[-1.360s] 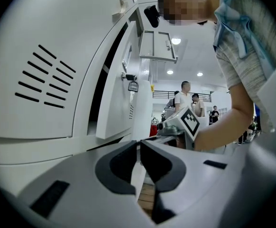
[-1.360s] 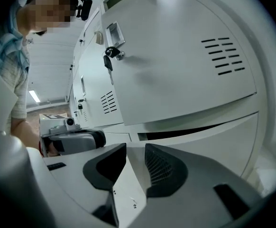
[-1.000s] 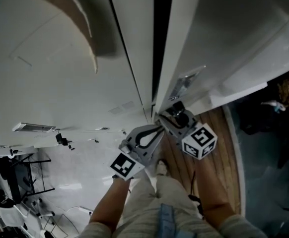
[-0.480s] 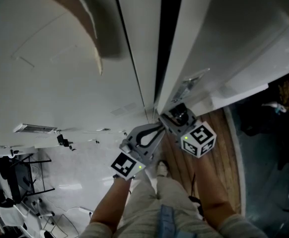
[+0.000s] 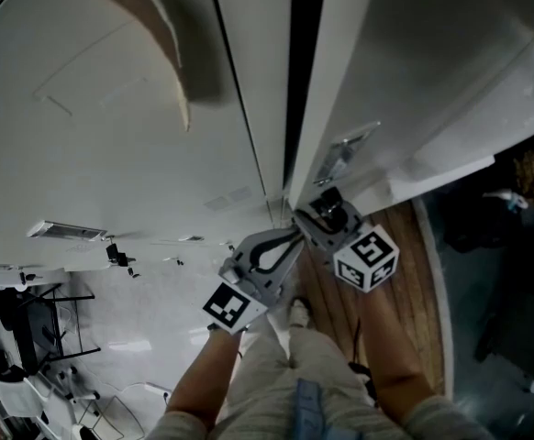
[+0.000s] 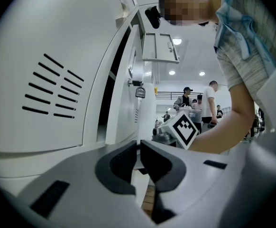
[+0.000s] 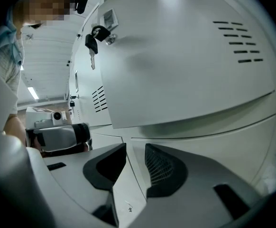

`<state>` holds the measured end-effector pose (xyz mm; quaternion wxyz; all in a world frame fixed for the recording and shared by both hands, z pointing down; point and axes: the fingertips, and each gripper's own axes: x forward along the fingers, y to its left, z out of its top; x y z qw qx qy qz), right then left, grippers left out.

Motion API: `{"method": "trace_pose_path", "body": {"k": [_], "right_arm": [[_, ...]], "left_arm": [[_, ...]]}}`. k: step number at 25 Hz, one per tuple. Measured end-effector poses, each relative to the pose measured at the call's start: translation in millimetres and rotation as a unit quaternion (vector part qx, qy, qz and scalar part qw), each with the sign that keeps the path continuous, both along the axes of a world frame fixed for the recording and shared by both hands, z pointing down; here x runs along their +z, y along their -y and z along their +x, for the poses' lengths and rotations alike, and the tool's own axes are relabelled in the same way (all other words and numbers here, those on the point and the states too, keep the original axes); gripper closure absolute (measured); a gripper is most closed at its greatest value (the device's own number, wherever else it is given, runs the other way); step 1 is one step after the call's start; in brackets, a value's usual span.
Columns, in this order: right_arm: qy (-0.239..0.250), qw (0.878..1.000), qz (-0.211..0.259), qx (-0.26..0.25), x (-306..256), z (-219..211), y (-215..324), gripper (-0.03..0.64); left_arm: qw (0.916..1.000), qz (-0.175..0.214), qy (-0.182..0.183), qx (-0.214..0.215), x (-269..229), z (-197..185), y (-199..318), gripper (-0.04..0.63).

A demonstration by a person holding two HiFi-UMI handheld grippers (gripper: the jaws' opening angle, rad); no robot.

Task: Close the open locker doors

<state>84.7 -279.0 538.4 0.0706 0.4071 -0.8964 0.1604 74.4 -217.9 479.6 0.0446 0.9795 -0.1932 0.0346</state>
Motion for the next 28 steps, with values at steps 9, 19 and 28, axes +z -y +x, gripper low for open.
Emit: {"method": "trace_pose_path", "body": {"k": [9,19,28], "right_arm": [[-0.016,1.0,0.013,0.001,-27.1,22.7,-40.8,0.494],[-0.03,0.993,0.117,0.004,-150.8,49.4,-98.6,0.494],[-0.049,0.959,0.272,0.067,-295.2,90.0,-148.3,0.494]], "left_arm": [[0.9994,0.029,-0.01,0.018,-32.7,13.0,-17.9,0.588],[0.9937,0.079,-0.029,0.075,-111.3,49.7,-59.1,0.588],[0.9747,0.167,-0.07,0.131,-231.3,88.4,-98.3,0.588]]}}
